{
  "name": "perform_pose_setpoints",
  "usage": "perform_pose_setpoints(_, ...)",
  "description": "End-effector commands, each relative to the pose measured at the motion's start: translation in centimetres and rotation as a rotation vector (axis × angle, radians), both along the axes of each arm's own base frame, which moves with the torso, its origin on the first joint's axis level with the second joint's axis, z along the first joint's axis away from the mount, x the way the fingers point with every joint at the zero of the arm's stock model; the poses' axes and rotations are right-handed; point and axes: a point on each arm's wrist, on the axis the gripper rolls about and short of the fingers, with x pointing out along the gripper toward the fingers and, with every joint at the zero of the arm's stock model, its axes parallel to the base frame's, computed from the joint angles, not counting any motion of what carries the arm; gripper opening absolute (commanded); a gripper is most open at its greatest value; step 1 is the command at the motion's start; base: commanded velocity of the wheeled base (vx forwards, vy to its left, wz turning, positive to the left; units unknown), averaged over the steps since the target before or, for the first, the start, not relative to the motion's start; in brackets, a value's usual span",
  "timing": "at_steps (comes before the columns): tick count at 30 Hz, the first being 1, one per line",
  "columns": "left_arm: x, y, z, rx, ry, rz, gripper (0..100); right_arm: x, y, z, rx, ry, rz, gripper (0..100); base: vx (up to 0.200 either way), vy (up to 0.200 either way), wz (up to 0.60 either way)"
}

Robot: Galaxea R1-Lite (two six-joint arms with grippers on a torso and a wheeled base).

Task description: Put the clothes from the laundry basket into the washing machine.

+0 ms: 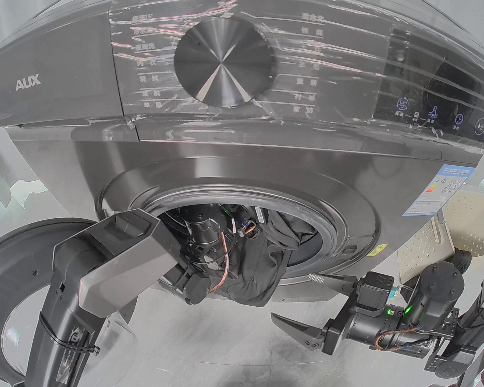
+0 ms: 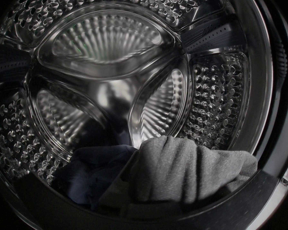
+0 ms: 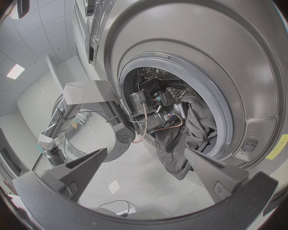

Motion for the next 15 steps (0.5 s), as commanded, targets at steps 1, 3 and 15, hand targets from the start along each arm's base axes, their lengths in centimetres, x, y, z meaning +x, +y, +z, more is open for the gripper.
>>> perform_pose_setpoints(1, 1.4, -0.9, -1.0, -0.005, -0.001, 0.013, 0, 0.0, 0.1, -0.1, -0.003, 0.004, 0.001, 100, 0.000, 0.000, 0.00)
perform_pose_setpoints(3, 2.1, -1.2, -0.9, -0.019, -0.017, 0.028, 0, 0.1, 0.1, -0.2, -0.004, 0.005, 0.001, 100, 0.000, 0.000, 0.00)
perform_pose_setpoints(15, 4.8, -1.3, 0.9, -0.079, -0.061, 0.134, 0, 0.1, 0.1, -0.2, -0.003, 0.004, 0.003, 100, 0.000, 0.000, 0.00)
